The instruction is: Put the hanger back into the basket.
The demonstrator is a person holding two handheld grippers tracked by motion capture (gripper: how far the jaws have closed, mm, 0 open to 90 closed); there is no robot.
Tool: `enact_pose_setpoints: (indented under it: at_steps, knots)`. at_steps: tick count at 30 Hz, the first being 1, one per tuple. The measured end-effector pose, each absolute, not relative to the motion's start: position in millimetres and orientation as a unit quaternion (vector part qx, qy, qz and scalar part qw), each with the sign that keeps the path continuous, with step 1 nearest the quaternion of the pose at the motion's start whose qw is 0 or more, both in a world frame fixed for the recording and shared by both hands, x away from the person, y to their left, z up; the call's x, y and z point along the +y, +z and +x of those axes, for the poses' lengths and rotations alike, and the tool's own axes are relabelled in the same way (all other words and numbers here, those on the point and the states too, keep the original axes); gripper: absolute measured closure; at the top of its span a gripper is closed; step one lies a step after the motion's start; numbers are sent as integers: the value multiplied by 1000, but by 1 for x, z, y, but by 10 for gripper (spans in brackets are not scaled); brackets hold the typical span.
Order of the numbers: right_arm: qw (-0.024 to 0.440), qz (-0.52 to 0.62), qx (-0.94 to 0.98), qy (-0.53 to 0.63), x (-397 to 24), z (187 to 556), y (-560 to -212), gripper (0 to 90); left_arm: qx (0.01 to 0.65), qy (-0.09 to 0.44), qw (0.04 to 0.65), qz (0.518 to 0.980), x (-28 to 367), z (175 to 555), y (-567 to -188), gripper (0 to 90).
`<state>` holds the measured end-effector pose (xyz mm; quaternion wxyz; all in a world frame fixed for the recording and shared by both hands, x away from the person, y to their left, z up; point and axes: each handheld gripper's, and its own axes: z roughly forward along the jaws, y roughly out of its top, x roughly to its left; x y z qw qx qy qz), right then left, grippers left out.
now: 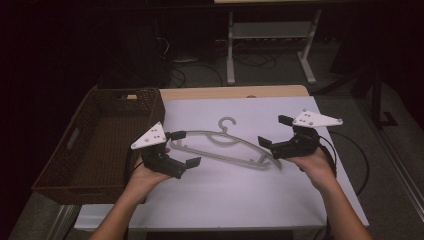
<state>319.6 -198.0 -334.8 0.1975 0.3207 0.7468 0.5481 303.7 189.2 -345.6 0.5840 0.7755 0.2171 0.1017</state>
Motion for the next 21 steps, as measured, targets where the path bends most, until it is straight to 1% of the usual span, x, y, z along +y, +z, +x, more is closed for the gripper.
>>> enact_pose_setpoints:
  at_steps: [1, 9, 20, 21]
  knots:
    - [189, 318, 755, 542, -194, 324, -337, 2, 216, 102, 582, 777, 189, 304, -347, 0]
    - [171, 303, 779, 521, -177, 338, -346, 20, 209, 86, 581, 782, 181, 304, -360, 0]
    - [140, 285, 818, 480, -157, 357, -360, 93, 202, 75, 584, 783, 177, 302, -370, 0]
    - [135, 281, 826, 470, -153, 361, -363, 113, 202, 74, 584, 783, 177, 302, -371, 0]
